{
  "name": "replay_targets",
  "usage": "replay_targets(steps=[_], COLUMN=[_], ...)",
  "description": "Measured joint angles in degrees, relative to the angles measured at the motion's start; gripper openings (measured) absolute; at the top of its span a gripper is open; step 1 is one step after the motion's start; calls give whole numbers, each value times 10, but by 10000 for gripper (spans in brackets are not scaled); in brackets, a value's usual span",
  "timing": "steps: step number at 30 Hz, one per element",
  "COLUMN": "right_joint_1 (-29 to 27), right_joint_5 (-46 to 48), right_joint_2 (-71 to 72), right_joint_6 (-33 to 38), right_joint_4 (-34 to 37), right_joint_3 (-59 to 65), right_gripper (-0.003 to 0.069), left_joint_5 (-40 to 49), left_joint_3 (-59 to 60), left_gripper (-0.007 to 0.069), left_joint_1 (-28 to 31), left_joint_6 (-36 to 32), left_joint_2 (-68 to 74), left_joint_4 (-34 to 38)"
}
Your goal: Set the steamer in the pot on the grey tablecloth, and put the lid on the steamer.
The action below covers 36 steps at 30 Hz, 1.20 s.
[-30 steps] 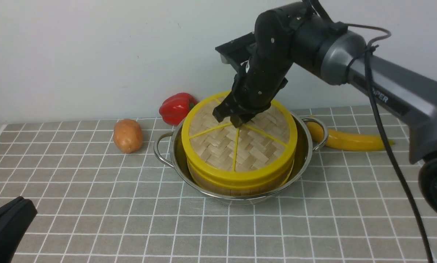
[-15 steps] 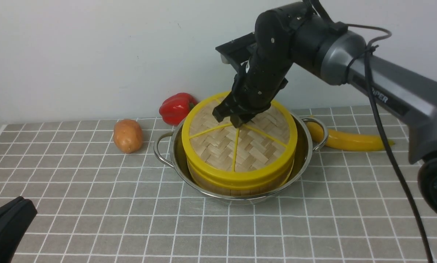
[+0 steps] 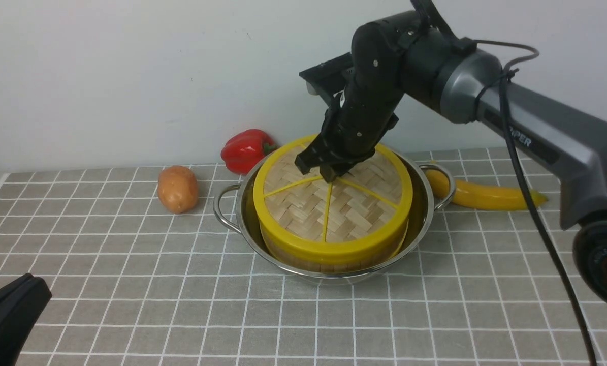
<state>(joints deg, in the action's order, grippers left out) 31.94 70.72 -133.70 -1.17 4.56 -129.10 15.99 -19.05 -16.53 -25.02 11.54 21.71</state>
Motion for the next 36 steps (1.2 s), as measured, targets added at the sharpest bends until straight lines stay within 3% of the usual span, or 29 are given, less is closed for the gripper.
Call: replay_targets(steps=[5,12,15,20,24,27,31,34,36], right_joint_1=[0,0,0,0,0,0,0,0,0], right_joint_5=[0,0,0,-5,-9,-10,-12,-109,-145], right_joint_2=[0,51,118,279,379,520,626,731,757], right_joint_6=[0,-1,-6,-9,-10,-11,-12,-13,-13], right_joint_4=[0,0,0,-7,-32,-64,-78,-82,-85], right_joint_3=[0,2,4,30,71,170,320,537,584], right_gripper=[181,394,458,486,485,453,379,262,235], left_joint_5=[0,0,-1,-3,-12,-38,-66,-84,-84], left_joint_3=[0,0,0,0,0,0,0,0,0], left_gripper=[-8,-1,1,2,11,12,20,22,27], left_joint_1=[0,0,0,0,0,0,0,0,0], left_joint_6=[0,-1,-1,-2,-5,-8,-10,-10,-10], left_joint_2=[0,0,0,0,0,0,0,0,0], left_joint_4=[0,0,0,0,-1,-8,-14,-15,-15])
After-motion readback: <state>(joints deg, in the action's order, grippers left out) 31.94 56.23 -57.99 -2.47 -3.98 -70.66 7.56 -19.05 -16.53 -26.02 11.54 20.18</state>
